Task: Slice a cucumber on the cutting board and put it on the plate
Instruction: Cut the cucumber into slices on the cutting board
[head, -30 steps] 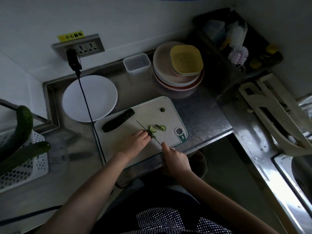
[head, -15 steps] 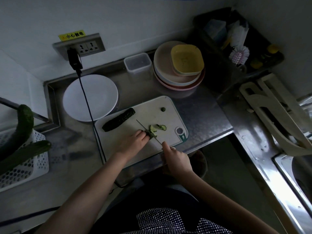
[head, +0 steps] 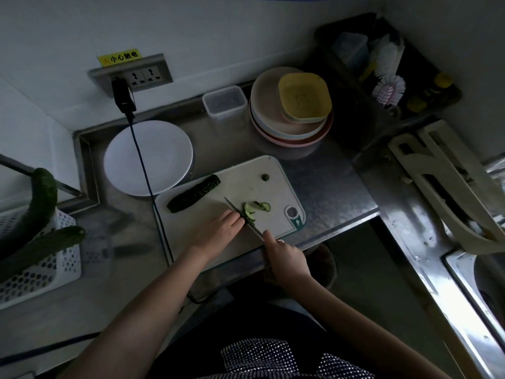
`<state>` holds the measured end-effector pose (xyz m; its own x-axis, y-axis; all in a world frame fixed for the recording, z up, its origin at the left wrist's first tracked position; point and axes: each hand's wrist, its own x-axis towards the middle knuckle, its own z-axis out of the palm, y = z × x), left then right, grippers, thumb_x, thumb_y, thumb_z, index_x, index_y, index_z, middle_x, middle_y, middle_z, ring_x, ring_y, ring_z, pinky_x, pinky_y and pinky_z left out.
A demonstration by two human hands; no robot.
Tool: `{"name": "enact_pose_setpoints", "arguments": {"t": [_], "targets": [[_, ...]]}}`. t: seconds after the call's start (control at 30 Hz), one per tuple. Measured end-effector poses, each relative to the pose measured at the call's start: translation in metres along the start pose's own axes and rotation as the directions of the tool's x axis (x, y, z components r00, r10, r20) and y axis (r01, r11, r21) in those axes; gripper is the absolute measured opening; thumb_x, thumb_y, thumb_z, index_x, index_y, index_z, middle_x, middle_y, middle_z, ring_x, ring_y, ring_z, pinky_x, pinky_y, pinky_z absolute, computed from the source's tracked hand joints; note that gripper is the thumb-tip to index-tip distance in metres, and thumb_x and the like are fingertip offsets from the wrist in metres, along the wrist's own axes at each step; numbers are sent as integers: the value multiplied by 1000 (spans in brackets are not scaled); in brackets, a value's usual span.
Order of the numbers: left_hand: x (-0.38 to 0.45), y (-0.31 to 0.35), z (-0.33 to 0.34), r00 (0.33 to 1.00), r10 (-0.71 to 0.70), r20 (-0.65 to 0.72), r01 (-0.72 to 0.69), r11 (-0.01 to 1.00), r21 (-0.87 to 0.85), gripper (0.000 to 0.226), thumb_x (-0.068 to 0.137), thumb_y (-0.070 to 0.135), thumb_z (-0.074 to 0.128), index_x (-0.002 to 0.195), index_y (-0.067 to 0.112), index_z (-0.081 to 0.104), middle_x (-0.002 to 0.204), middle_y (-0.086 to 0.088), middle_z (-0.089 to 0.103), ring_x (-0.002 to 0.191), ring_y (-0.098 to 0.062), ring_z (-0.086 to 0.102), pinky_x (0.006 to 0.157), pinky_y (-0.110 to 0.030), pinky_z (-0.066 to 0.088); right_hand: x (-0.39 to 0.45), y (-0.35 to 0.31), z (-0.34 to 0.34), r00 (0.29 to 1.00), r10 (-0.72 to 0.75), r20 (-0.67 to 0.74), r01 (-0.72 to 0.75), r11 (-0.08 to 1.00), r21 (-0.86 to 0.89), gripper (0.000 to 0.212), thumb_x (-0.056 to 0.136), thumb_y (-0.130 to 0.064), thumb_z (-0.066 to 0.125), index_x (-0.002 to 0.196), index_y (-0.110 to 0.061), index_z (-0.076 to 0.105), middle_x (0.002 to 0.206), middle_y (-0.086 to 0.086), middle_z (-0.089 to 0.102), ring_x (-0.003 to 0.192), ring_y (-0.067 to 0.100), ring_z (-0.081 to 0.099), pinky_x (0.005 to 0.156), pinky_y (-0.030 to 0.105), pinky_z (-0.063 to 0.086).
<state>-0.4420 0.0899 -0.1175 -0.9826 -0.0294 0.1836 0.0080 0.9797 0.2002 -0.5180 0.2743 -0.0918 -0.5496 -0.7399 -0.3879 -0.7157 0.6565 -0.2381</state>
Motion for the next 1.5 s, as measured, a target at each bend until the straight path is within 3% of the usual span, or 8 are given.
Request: {"name": "enact_pose_setpoints", "arguments": {"t": [0.2,0.3,0.4,0.63,0.83,1.23,1.37,1.5], "targets": [[2,3,-5,1000,17,14,-17,1000,3,38,54,-3,62,92,3,62,85,-11,64,88,-21,44,51,-27,54,0,-1,-3,1000,8,16,-8,1000,-13,39,94,-6,44,129,-17,30,100,7,65,85,32,66,61,38,46],[1,0,-1,1000,12,13,-12,1000,-15,44,57,-3,62,98,8,50,87,-10,62,88,-21,44,53,-31,55,0,-1,-3,1000,4,20,-4,1000,-12,38,93,-6,44,127,-17,30,98,7,66,84,31,67,62,39,50],[0,2,-1,1000,15,19,-15,1000,0,25,70,2,49,94,10,55,84,-7,63,86,-19,47,55,-29,54,-2,2,-4,1000,-7,-2,7,1000,3,36,92,-8,45,123,-18,30,98,6,64,83,31,66,62,39,49],[-1,2,-4,998,9,65,-12,998,54,37,72,7,35,82,7,71,80,-8,65,77,-23,64,49,-26,54,-5,0,-6,997,-48,-61,50,998,38,27,98,-18,43,122,-19,31,95,5,62,79,31,66,62,40,52],[-3,0,1,996,-34,82,32,999,25,36,73,7,33,84,8,68,83,-8,62,85,-19,45,52,-31,54,-4,-2,-7,999,-40,-31,42,998,37,30,95,-13,44,122,-17,31,97,6,62,84,32,65,60,35,40],[-4,-3,5,999,6,43,-5,1000,-25,27,74,5,35,98,10,46,87,-9,61,86,-21,46,54,-33,54,3,0,-2,1000,0,23,1,1000,-8,37,93,-9,45,125,-19,28,100,6,65,86,31,67,64,38,49],[-3,-3,8,1000,6,28,-5,1000,-23,23,73,7,40,95,10,46,89,-8,56,86,-21,45,54,-33,54,5,7,-7,997,73,-9,-73,997,30,31,93,-7,42,120,-18,31,99,7,64,85,32,66,60,37,44],[-2,-6,13,1000,15,-9,-16,999,-38,21,72,2,60,92,7,56,86,-11,60,84,-21,44,53,-34,53,9,23,-21,987,131,-92,-120,986,118,17,96,-16,43,111,-19,34,92,7,65,77,31,65,62,40,53]]}}
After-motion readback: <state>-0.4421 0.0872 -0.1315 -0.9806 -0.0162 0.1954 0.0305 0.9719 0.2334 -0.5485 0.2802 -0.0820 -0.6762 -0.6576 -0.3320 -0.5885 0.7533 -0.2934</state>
